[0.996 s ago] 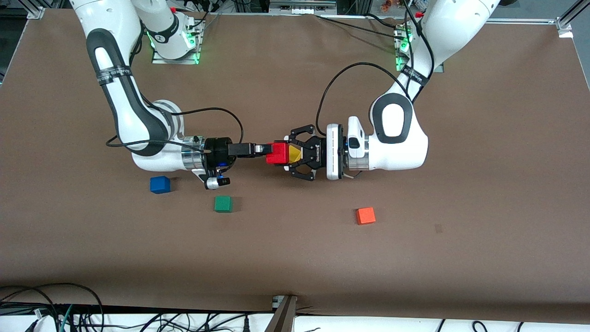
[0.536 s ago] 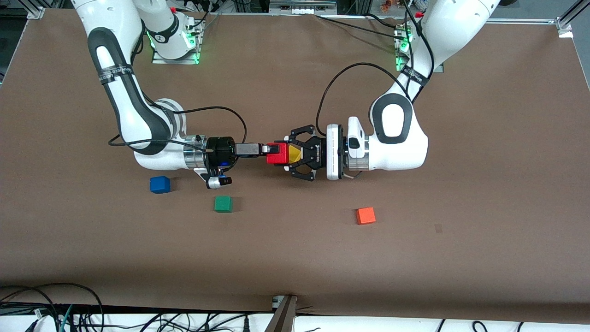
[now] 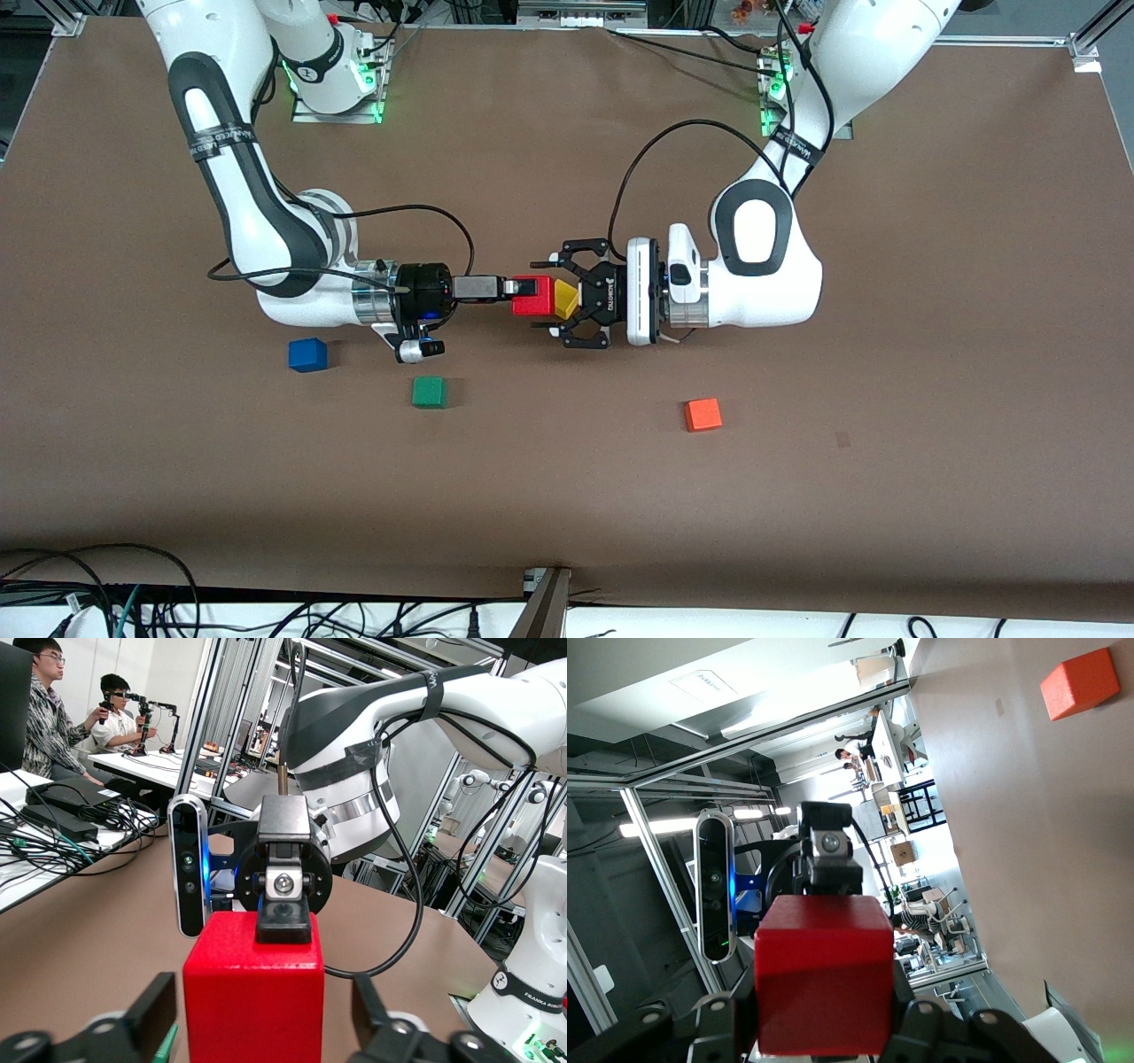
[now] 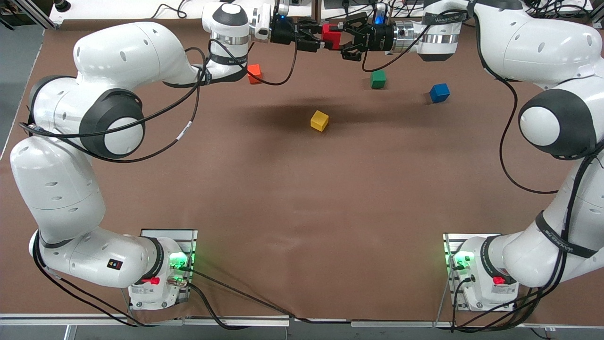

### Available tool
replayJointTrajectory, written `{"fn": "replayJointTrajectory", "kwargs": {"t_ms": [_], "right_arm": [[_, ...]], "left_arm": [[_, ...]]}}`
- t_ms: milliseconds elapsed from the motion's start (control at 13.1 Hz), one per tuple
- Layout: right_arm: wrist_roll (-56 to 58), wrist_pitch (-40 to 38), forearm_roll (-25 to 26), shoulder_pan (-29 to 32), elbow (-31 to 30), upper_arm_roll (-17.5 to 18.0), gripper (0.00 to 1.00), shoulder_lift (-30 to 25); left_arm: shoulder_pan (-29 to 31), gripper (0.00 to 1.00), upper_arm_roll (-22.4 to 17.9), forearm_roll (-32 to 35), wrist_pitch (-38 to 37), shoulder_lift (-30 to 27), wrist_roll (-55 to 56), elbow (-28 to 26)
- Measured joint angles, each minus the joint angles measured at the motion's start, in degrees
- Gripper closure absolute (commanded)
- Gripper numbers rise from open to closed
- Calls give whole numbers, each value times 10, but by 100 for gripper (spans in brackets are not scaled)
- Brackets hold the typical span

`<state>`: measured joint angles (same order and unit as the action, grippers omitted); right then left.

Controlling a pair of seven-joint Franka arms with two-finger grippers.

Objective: Pass red block to right arm, stack on blue
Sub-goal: 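Open the left gripper and withdraw it while the right gripper holds the cube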

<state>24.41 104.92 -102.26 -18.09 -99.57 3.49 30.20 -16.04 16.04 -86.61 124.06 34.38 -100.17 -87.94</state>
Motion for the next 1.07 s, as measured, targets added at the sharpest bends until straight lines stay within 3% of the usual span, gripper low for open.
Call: {"fn": "replayJointTrajectory", "kwargs": {"t_ms": [306, 536, 1073], "right_arm": [[0, 1, 0, 3, 0, -10, 96, -1], [3, 1, 29, 8, 3, -43, 97, -3], [4, 2, 293, 13, 28, -108, 97, -13]], "left_arm": [[1, 0, -1, 0, -1, -2, 0, 2], [9, 0, -3, 35, -4, -12, 16, 6], [75, 0, -11, 248, -152, -57, 205, 6]]}}
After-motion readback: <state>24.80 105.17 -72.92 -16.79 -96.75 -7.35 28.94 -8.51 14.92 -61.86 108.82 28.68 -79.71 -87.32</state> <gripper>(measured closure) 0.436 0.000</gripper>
